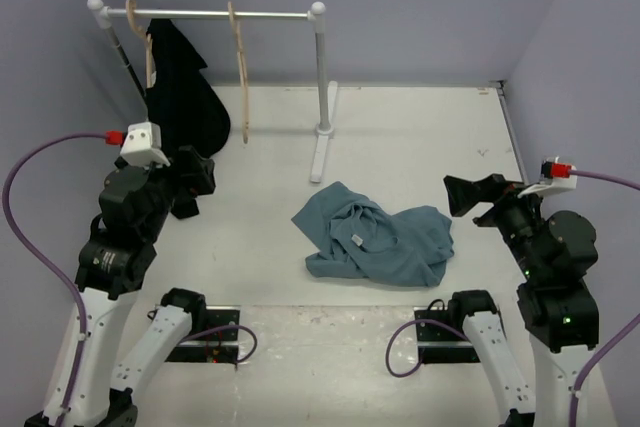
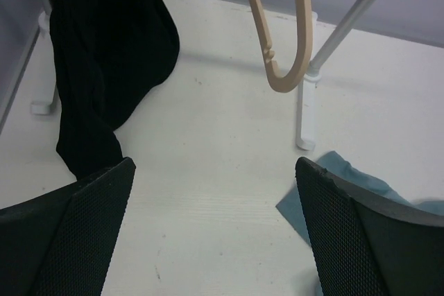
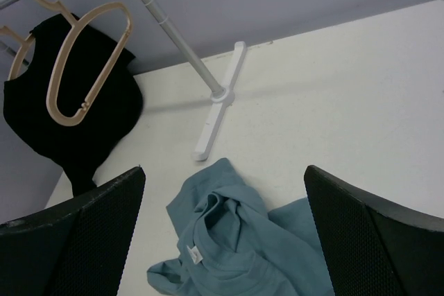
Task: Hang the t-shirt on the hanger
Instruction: Pick up the hanger from the clothesline.
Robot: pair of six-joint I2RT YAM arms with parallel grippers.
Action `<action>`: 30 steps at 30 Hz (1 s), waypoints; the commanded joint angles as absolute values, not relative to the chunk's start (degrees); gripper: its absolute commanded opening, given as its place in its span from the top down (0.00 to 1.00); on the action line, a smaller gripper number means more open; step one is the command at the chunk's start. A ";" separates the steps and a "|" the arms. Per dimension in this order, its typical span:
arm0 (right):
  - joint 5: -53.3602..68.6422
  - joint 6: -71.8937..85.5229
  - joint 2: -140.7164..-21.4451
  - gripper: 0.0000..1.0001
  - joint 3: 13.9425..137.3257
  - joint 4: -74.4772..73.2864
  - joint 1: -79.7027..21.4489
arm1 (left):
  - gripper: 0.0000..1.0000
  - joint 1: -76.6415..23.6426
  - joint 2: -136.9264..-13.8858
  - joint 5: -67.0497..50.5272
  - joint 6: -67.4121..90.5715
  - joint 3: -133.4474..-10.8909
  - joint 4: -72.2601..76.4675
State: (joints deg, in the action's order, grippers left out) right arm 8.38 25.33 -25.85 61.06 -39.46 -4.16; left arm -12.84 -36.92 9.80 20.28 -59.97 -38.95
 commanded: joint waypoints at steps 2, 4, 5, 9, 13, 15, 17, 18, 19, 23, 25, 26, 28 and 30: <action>8.54 26.56 -28.01 0.01 60.42 -37.37 -4.31 | 0.00 -13.01 -39.30 5.10 20.80 -63.41 -37.62; 9.86 27.06 -29.14 0.01 60.32 -36.73 -4.31 | 0.00 -13.01 -40.88 3.69 20.50 -65.32 -37.52; 10.28 27.24 -29.44 0.01 60.21 -36.25 -4.34 | 0.00 -13.01 -41.48 3.07 20.39 -66.00 -37.44; 12.57 27.77 -31.21 0.01 59.68 -34.11 -4.39 | 0.00 -13.01 -46.82 1.49 20.21 -72.45 -36.92; 12.55 27.40 -33.07 0.01 60.38 -34.34 -4.39 | 0.00 -13.01 -53.17 0.78 20.07 -77.22 -36.46; 11.78 26.79 -33.29 0.01 60.23 -33.81 -4.32 | 0.00 -13.09 -56.24 1.66 19.88 -78.92 -35.91; 9.88 26.65 -33.96 0.01 60.35 -33.53 -4.38 | 0.00 -13.31 -60.65 2.26 19.79 -81.56 -36.15; 9.22 26.68 -34.53 0.01 60.38 -33.34 -4.39 | 0.00 -13.83 -62.41 2.85 19.78 -82.60 -36.35; 9.13 26.68 -35.09 0.01 60.22 -33.10 -4.35 | 0.00 -14.44 -64.04 3.62 19.78 -83.91 -36.55; 12.10 26.31 -37.36 0.01 59.12 -32.15 -4.38 | 0.02 -16.50 -72.35 7.40 19.27 -88.15 -37.09; 13.46 25.81 -38.41 0.01 58.12 -31.91 -4.35 | 0.08 -17.00 -78.18 9.58 18.69 -90.18 -37.53; 13.81 25.65 -38.86 0.01 57.82 -31.82 -4.39 | 0.13 -17.06 -80.25 10.67 18.54 -91.20 -38.10; 14.25 25.16 -39.61 0.01 57.34 -31.82 -4.36 | 0.26 -17.33 -84.57 12.45 18.46 -94.05 -39.91; 14.44 24.65 -40.15 0.01 57.19 -31.88 -4.33 | 0.37 -18.23 -87.83 15.18 18.56 -95.30 -41.01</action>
State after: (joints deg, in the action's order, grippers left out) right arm 12.41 26.22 -38.90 57.79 -33.83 -4.19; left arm -17.02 -83.16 8.90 19.67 -90.74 -38.50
